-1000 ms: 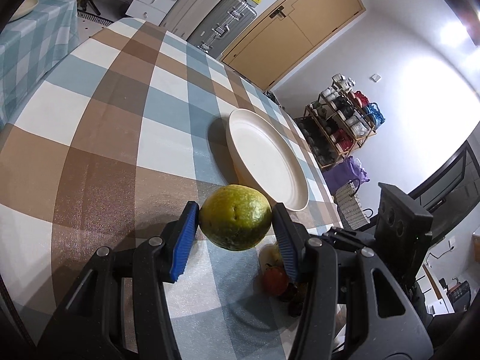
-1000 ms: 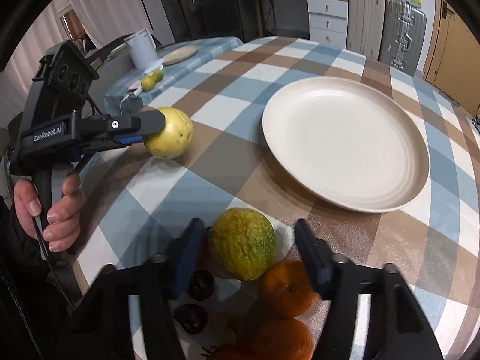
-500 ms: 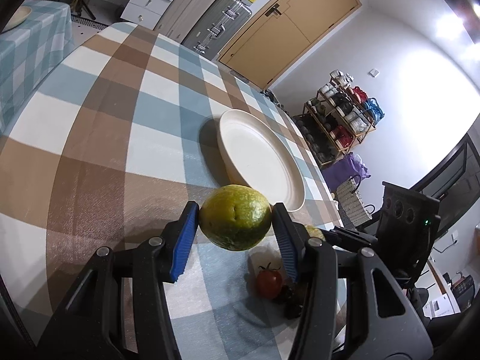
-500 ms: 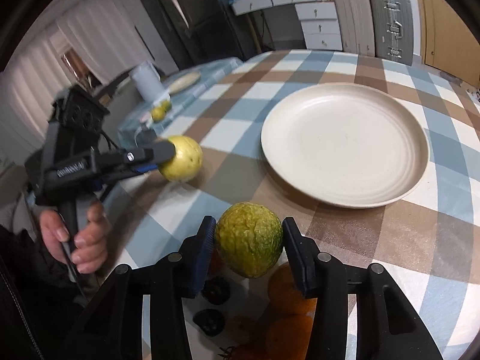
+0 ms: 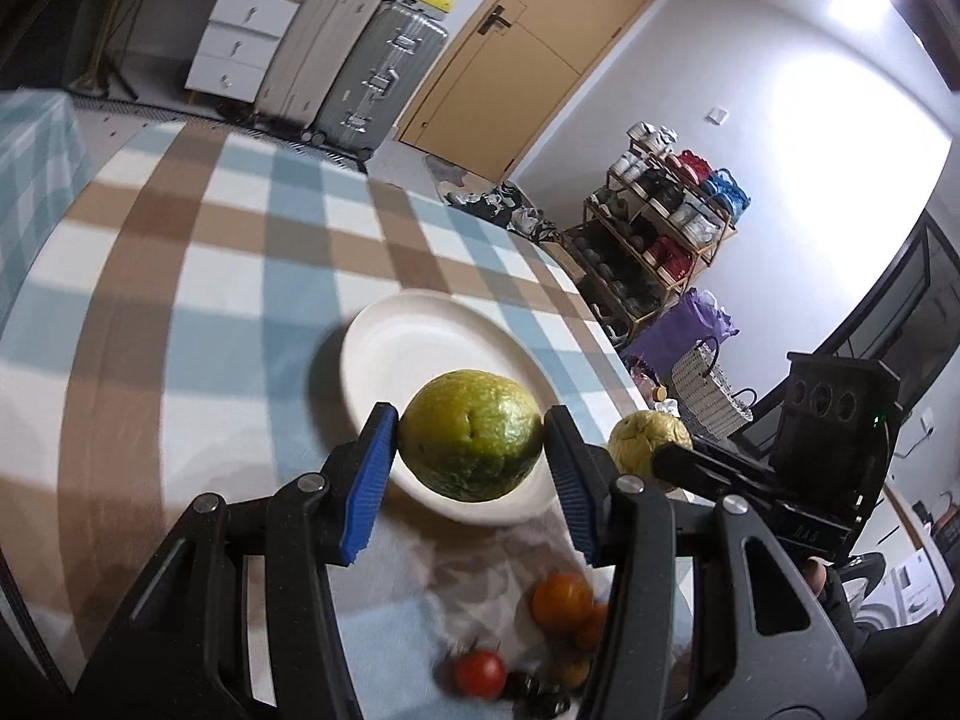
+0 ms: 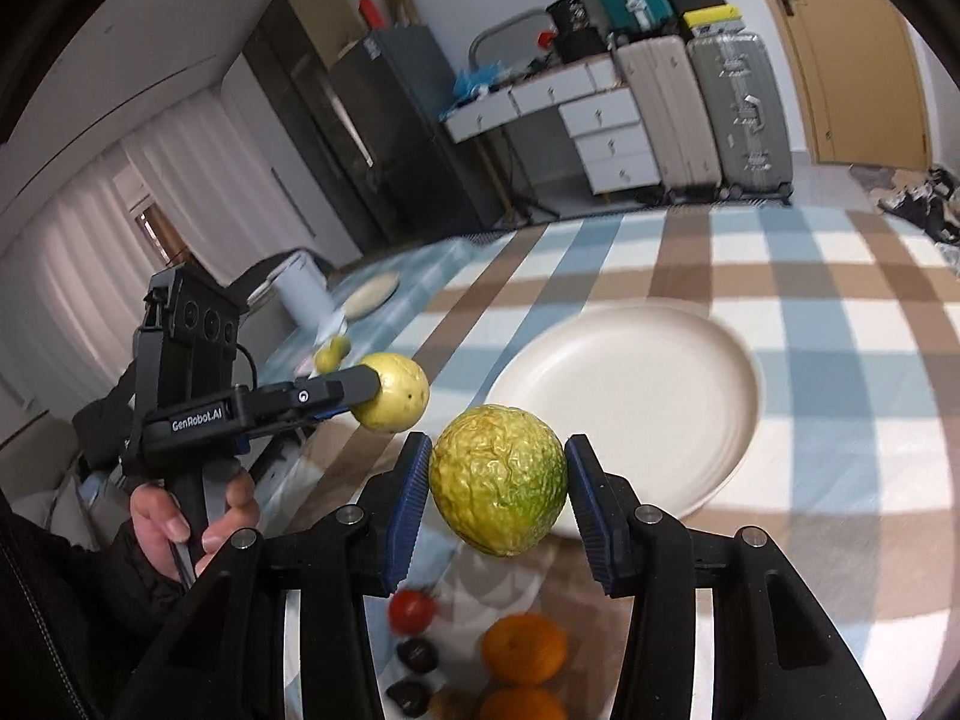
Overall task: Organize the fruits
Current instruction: 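Carry both citrus fruits onto the cream plate and open both grippers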
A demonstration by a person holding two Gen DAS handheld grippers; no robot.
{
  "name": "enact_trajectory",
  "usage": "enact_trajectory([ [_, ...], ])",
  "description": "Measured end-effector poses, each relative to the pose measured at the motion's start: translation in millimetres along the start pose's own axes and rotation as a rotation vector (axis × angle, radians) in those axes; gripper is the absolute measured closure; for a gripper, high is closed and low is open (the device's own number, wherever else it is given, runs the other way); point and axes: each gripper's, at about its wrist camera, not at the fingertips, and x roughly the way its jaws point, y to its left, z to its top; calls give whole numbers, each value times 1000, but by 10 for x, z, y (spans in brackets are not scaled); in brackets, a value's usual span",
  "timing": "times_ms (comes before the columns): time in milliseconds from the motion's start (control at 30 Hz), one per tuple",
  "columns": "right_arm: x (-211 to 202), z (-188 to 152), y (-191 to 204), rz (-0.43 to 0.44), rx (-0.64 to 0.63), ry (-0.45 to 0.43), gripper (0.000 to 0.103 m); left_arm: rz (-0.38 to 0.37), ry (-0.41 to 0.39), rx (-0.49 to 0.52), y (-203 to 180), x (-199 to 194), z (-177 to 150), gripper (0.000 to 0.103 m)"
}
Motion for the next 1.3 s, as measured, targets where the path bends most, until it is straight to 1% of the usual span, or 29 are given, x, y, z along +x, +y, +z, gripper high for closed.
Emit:
enact_trajectory([
  [133, 15, 203, -178, -19, 0, -22, 56, 3, 6, 35, -139, 213, 237, 55],
  [300, 201, 475, -443, -34, 0, -20, 57, 7, 38, 47, -211, 594, 468, 55],
  [400, 387, 577, -610, -44, 5, -5, 56, 18, 61, 34, -171, 824, 561, 55],
  [467, 519, 629, -725, -41, 17, 8, 56, 54, 71, 25, -124, 983, 596, 55],
  [500, 591, 645, -784, -39, 22, 14, 56, 53, 76, 16, -87, 1050, 613, 55],
  [733, 1060, 665, -1087, -37, 69, 72, 56, 87, 122, -1, 125, 1416, 618, 55],
  [900, 1223, 650, -1194, -35, 92, 87, 56, 97, 132, -16, 240, 1558, 612, 55],
  [933, 1241, 653, -1208, -35, 96, 87, 56, 122, 144, 12, 252, 1578, 611, 55],
  [1133, 1297, 673, -1229, -26, 116, 82, 56, 112, 134, -3, 286, 1639, 645, 55],
  [1200, 1287, 678, -1236, -22, 127, 71, 52, 95, 123, 3, 271, 1618, 664, 54],
  [1300, 1215, 697, -1213, -16, 129, 38, 47, 123, 106, 44, 193, 1548, 689, 42],
])
